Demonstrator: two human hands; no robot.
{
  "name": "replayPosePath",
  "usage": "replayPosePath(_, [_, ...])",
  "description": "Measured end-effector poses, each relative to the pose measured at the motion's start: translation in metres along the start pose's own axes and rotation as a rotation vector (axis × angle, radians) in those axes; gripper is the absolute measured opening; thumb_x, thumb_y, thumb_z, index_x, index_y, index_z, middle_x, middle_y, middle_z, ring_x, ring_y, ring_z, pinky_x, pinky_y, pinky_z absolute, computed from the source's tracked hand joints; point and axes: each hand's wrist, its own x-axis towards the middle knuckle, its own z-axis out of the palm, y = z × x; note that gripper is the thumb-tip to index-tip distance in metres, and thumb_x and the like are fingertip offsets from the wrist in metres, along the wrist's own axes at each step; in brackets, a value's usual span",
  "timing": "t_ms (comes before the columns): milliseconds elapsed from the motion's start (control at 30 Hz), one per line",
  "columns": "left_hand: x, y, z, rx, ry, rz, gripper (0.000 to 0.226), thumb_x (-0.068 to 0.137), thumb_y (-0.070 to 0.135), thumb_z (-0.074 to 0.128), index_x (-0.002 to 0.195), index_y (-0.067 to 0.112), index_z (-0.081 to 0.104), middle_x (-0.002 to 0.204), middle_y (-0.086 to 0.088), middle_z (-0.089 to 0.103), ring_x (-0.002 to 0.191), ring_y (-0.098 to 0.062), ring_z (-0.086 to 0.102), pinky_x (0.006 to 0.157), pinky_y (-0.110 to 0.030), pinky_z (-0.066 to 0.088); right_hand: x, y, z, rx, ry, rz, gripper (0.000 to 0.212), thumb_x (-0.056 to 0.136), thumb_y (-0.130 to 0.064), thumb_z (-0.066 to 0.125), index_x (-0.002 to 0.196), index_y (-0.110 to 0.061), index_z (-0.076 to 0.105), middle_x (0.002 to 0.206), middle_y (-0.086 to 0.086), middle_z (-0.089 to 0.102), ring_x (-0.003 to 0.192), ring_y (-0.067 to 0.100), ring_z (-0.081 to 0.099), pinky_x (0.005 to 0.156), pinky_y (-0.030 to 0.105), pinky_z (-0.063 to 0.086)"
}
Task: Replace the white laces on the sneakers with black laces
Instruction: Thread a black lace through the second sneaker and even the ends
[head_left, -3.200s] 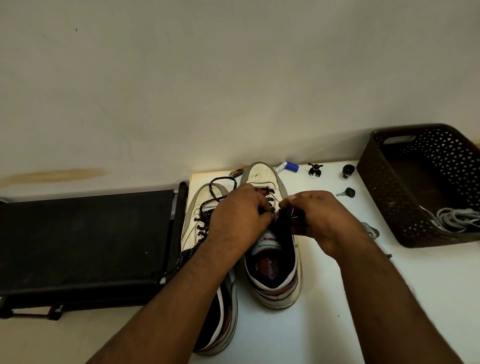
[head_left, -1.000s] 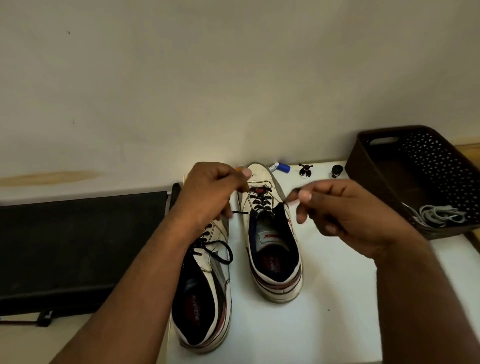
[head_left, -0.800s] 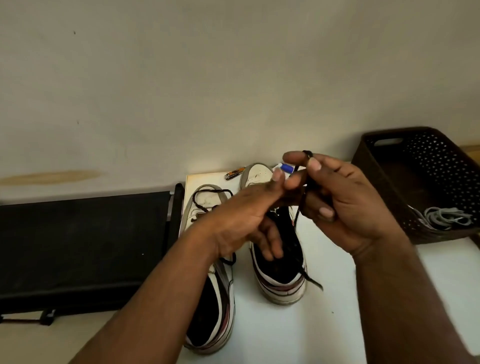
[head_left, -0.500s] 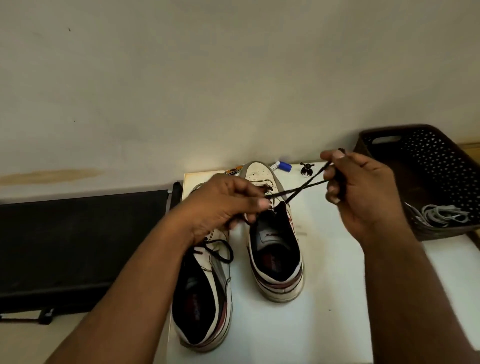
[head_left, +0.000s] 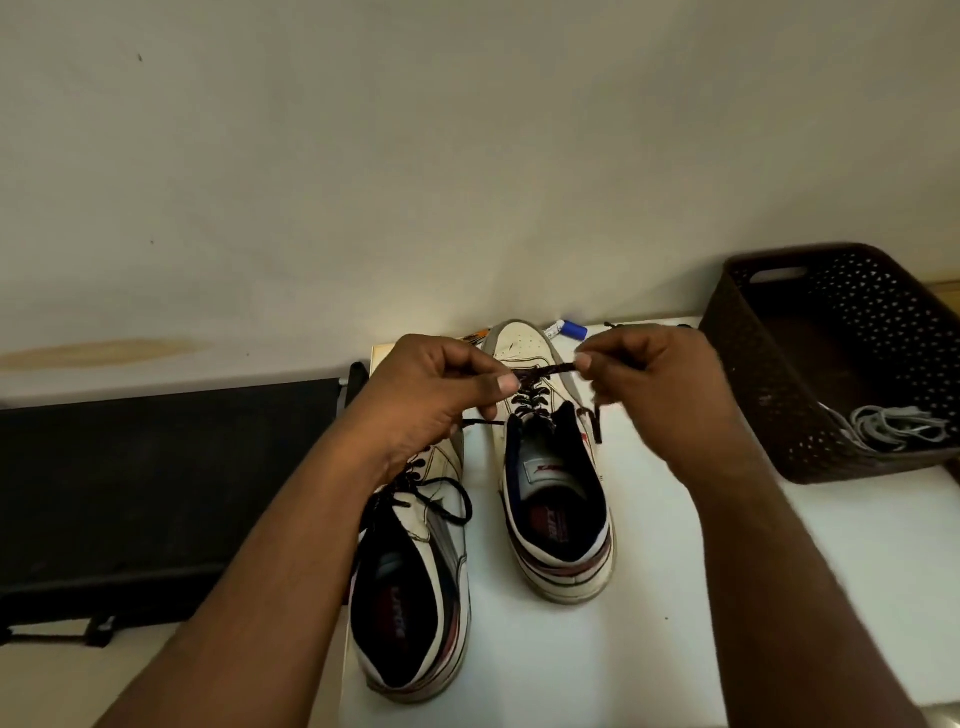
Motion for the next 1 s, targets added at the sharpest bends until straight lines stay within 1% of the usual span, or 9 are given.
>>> replayPosePath(100, [0.001,-0.002,-0.002,0.035,0.048,0.011,0.003,0.083,0.015,0.073,0.084,0.012,0.075,0.059,0.000,0.067,0.043,-0.006,0.043,0.040,-0.015,0.035,0.000,0.003,-0.004,-0.198,0.074,-0.092,0.018,0.085,-0.012,0.070,0.100,-0.022,0.073,0.092,-0.012,0.068,0.085,0.007,0.064,0.086,0.027,0.052])
replayPosePath(200, [0.001,0.001,0.004,-0.044,0.036,0.016,0.014,0.082,0.012,0.074,0.095,0.010,0.069,0.065,-0.009,0.070,0.039,-0.008,0.046,0.038,-0.017,0.032,-0.008,-0.004,0.009,-0.278,-0.183,-0.269,0.048,0.080,-0.011,0.074,0.124,-0.027,0.063,0.130,-0.015,0.055,0.122,0.001,0.048,0.107,0.018,0.030])
replayPosePath(267, [-0.001,0.004,0.007,-0.094,-0.017,0.011,0.033,0.082,0.010,0.074,0.109,0.014,0.056,0.069,-0.016,0.069,0.033,-0.008,0.038,0.037,-0.016,0.029,-0.013,-0.009,0.021,-0.257,-0.309,-0.268,0.051,0.081,-0.013,0.074,0.127,-0.031,0.060,0.128,-0.018,0.057,0.118,-0.006,0.047,0.114,0.022,0.018])
replayPosePath(333, [-0.001,0.006,0.005,-0.083,-0.045,-0.005,0.042,0.083,0.011,0.073,0.114,0.020,0.047,0.070,-0.015,0.070,0.032,-0.009,0.034,0.036,-0.016,0.027,-0.014,-0.010,0.025,-0.230,-0.286,-0.257,0.038,0.083,-0.012,0.071,0.117,-0.028,0.068,0.112,-0.014,0.069,0.100,-0.010,0.056,0.108,0.014,0.026])
replayPosePath(433, [-0.001,0.005,-0.005,-0.030,-0.033,-0.009,0.038,0.084,0.013,0.072,0.112,0.021,0.048,0.075,-0.012,0.073,0.033,-0.010,0.034,0.038,-0.018,0.028,-0.010,-0.007,0.018,-0.173,-0.174,-0.216,0.024,0.081,-0.009,0.073,0.102,-0.022,0.075,0.087,-0.018,0.070,0.081,-0.018,0.057,0.077,0.000,0.037])
replayPosePath(567, [-0.005,0.006,0.006,0.005,-0.014,0.036,0.032,0.082,0.010,0.074,0.104,0.018,0.051,0.068,-0.013,0.070,0.030,-0.008,0.037,0.035,-0.018,0.029,-0.016,-0.006,0.016,-0.168,-0.298,-0.244,0.036,0.081,-0.008,0.072,0.113,-0.025,0.070,0.095,-0.023,0.065,0.086,-0.024,0.053,0.077,-0.004,0.035])
replayPosePath(700, [-0.017,0.009,0.018,0.062,0.106,0.029,0.028,0.082,0.027,0.075,0.097,0.013,0.056,0.064,-0.012,0.069,0.034,-0.014,0.047,0.038,-0.020,0.034,-0.018,-0.002,0.011,-0.096,-0.231,-0.207,0.020,0.082,-0.014,0.072,0.099,-0.026,0.076,0.088,-0.015,0.072,0.085,-0.005,0.065,0.076,0.005,0.044])
replayPosePath(833, [-0.039,-0.010,0.029,0.154,0.329,-0.004,0.021,0.082,0.035,0.074,0.088,0.016,0.067,0.073,-0.004,0.071,0.056,-0.017,0.064,0.057,-0.036,0.058,-0.018,0.005,0.004,-0.314,-0.247,-0.217,0.017,0.082,-0.018,0.074,0.098,-0.023,0.077,0.098,-0.011,0.069,0.098,0.007,0.061,0.087,0.017,0.045])
replayPosePath(1000, [-0.040,-0.027,0.049,0.174,0.243,-0.052,0.010,0.085,0.020,0.071,0.093,0.017,0.075,0.078,-0.004,0.073,0.073,-0.021,0.070,0.077,-0.040,0.059,-0.019,0.013,0.012,-0.531,-0.280,-0.236,0.016,0.080,-0.021,0.074,0.094,-0.027,0.078,0.128,-0.004,0.058,0.123,0.019,0.047,0.101,0.041,0.041])
